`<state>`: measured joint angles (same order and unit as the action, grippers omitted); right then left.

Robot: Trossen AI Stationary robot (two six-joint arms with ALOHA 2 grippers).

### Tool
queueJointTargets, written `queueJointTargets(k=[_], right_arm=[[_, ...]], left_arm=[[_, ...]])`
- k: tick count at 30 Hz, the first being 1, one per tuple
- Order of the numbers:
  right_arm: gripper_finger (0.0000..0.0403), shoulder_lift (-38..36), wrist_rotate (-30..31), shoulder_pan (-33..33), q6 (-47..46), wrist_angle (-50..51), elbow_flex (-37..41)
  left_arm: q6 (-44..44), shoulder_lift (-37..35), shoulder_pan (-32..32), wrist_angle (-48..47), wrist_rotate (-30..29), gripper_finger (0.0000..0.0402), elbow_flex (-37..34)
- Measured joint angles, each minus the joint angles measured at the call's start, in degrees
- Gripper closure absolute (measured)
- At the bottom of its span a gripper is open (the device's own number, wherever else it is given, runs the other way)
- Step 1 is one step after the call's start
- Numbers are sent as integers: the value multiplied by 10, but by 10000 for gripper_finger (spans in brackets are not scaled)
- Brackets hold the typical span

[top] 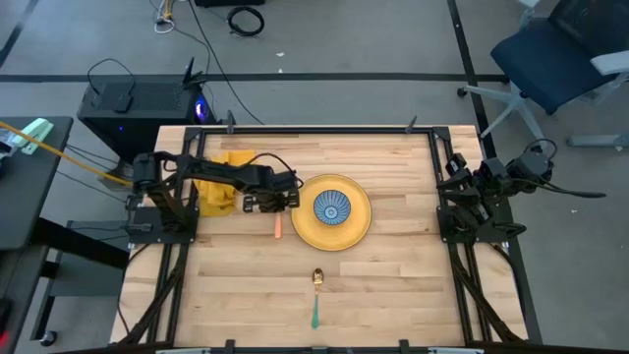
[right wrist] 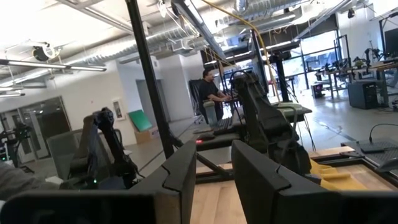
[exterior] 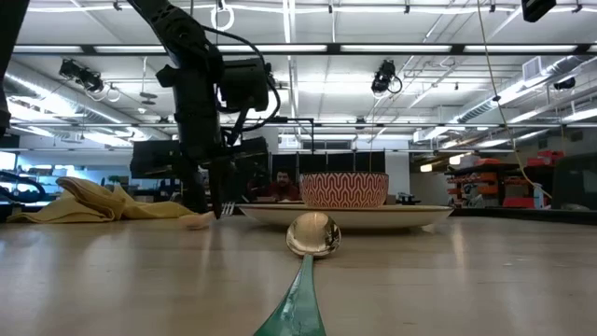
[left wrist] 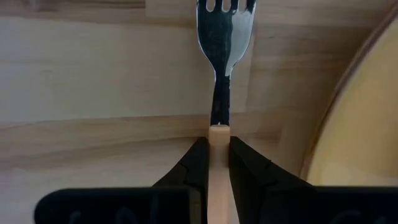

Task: Set table place
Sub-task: Put the orange fork to the left side of the gold plate

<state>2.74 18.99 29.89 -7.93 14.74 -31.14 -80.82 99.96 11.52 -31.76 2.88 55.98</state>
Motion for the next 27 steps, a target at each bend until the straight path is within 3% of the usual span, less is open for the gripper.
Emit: queueJointTargets(k=[27], right_arm=[[293, 0, 0, 0, 0, 0, 0]], left_arm=[[20, 13, 5, -15, 8, 341, 15]])
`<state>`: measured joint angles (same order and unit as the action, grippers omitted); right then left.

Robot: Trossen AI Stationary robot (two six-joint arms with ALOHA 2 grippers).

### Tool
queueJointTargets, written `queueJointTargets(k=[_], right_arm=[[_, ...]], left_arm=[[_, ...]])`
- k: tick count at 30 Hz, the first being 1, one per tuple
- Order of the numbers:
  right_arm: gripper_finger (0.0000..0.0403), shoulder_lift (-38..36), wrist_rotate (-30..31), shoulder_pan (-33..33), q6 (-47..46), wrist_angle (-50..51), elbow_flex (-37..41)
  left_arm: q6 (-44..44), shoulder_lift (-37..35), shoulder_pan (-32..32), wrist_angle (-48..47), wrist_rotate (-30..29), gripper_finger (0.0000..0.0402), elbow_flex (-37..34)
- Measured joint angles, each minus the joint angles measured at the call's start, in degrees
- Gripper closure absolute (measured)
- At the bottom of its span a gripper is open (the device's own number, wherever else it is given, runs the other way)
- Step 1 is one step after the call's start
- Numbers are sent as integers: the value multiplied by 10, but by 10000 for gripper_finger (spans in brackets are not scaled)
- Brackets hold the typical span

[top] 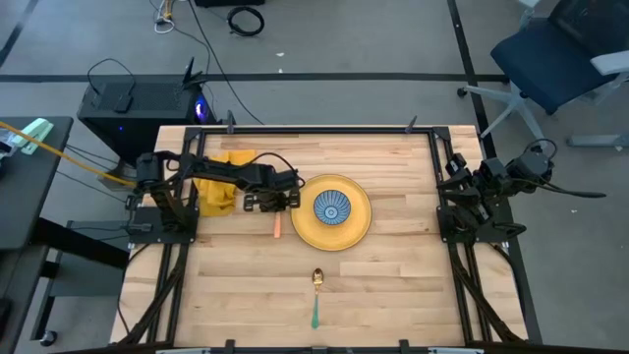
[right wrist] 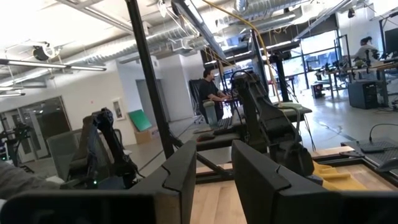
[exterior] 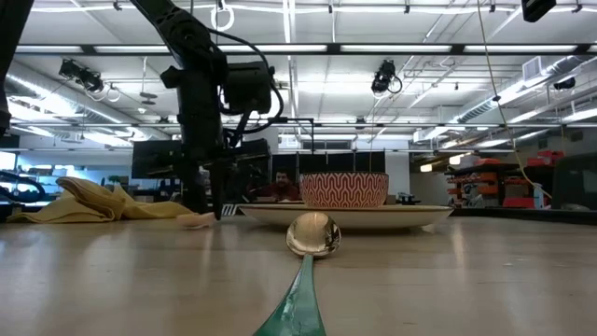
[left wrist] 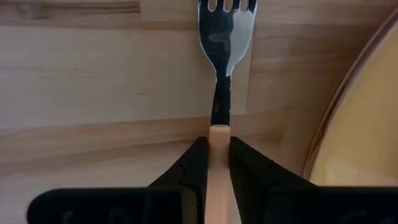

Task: Set table place
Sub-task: Put the orange fork to the left side of the gold plate

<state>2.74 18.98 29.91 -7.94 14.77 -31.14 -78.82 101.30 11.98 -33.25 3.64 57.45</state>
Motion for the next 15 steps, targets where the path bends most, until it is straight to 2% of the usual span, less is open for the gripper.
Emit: queueJointTargets(k=[3, 9, 15], right_arm=[[293, 0, 0, 0, 0, 0, 0], [293, 0, 0, 0, 0, 0, 0], [293, 0, 0, 0, 0, 0, 0]], left_arm=[[0, 0, -4, 0, 0, 356, 0], [0, 0, -7, 1, 1, 356, 0], [2, 0, -10, 3, 1, 316, 0]])
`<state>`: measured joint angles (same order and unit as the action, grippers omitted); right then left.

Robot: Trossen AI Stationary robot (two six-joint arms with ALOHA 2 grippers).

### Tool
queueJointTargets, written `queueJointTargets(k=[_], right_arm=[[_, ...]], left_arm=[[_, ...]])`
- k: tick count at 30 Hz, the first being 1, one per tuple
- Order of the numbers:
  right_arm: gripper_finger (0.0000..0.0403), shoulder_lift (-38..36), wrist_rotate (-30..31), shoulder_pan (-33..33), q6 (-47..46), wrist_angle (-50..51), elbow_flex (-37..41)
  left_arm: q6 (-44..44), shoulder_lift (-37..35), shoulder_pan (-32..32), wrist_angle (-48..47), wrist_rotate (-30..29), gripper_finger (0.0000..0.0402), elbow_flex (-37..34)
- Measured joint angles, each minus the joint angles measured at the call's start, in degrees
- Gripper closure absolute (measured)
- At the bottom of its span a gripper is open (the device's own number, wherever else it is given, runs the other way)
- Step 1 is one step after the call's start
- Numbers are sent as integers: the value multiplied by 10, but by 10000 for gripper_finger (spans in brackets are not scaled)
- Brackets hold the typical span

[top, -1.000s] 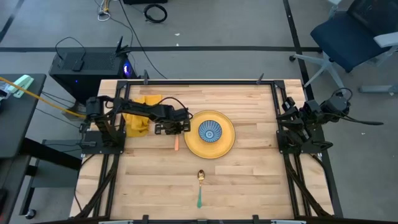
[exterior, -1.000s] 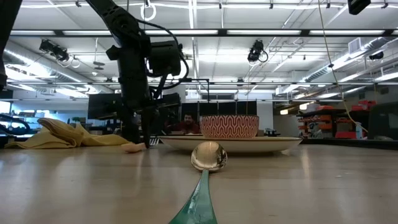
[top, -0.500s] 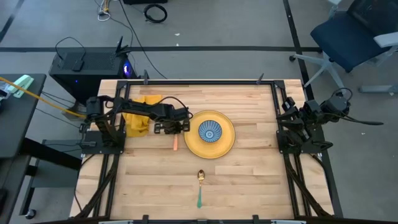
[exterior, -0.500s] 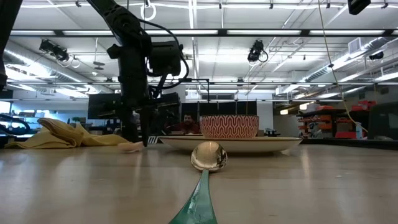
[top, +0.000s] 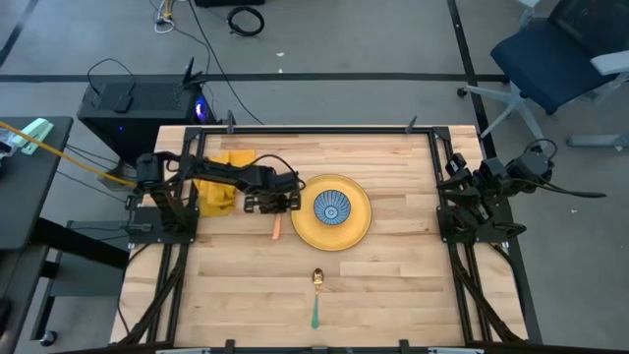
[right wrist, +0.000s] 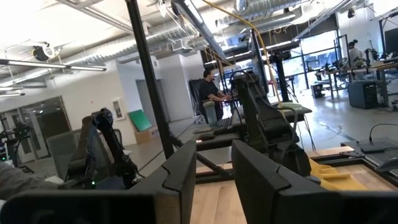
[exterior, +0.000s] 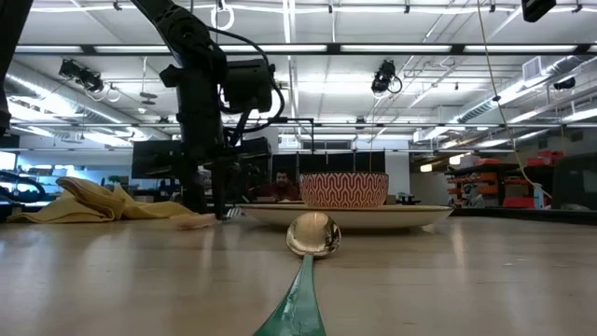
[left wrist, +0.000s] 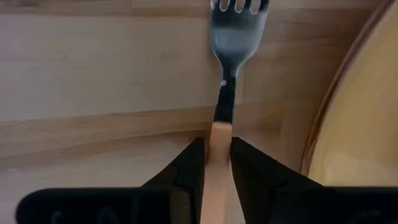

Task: Set table place
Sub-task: Put the orange fork to the left side of the gold plate, then put the green spoon into the blue bowl

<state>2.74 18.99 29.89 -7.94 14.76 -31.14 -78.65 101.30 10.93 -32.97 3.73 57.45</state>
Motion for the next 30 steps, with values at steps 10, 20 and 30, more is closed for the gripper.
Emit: queueJointTargets(k=[10, 20, 30], right_arm=[[293, 0, 0, 0, 0, 0, 0], [293, 0, 0, 0, 0, 0, 0], [293, 0, 0, 0, 0, 0, 0]], left_arm=[[0, 0, -3, 19, 0, 327, 0], [-2, 0, -3, 19, 0, 309, 0], [-2, 0, -3, 19, 0, 294, 0]])
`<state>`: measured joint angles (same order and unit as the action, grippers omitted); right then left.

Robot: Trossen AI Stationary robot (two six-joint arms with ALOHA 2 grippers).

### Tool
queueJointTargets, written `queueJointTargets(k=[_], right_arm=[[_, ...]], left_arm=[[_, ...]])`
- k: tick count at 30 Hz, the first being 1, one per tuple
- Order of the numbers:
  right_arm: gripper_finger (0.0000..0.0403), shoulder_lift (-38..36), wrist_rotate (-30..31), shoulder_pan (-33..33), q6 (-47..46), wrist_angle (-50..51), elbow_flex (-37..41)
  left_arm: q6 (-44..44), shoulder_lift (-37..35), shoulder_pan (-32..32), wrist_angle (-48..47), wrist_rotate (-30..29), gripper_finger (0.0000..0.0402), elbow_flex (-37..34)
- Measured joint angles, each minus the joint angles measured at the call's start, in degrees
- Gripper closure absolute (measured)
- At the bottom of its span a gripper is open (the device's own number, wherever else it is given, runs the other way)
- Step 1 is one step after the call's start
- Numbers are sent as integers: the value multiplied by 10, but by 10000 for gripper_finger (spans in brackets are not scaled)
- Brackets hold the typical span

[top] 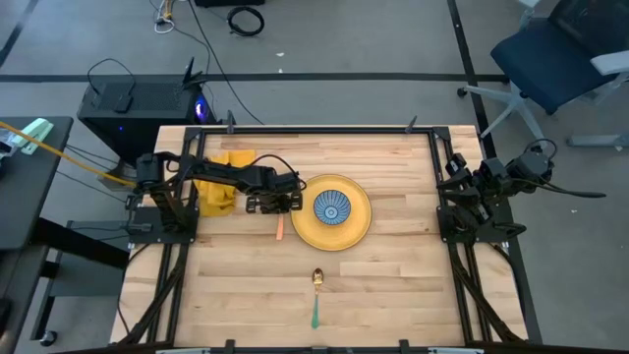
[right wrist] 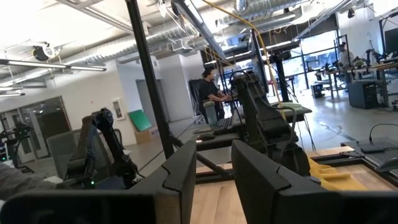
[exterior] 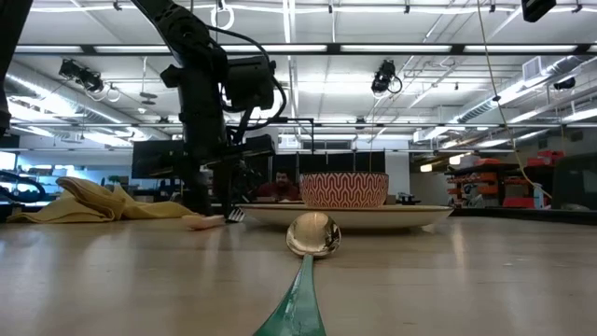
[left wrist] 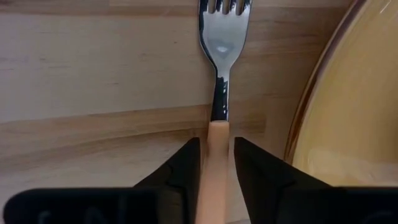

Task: Set table place
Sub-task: Put the green spoon into the blue bowl

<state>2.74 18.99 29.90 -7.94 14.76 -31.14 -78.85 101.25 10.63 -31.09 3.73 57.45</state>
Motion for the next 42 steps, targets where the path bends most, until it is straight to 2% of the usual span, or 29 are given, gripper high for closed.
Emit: queueJointTargets(k=[13, 19, 26, 35, 37, 42], right_arm=[[293, 0, 0, 0, 0, 0, 0], [293, 0, 0, 0, 0, 0, 0], [293, 0, 0, 0, 0, 0, 0], [293, 0, 0, 0, 0, -1, 0], [293, 0, 0, 0, 0, 1, 0], [293, 0, 0, 0, 0, 0, 0]], left_arm=[[15, -24, 5, -4, 44, 258, 0], [18, -84, 11, -17, 45, 238, 0], [53, -199, 13, -69, 39, 228, 0], [56, -351, -77, -88, 33, 228, 0], [34, -381, -107, -96, 9, 229, 0], [-41, -434, -191, -144, -94, 233, 0]])
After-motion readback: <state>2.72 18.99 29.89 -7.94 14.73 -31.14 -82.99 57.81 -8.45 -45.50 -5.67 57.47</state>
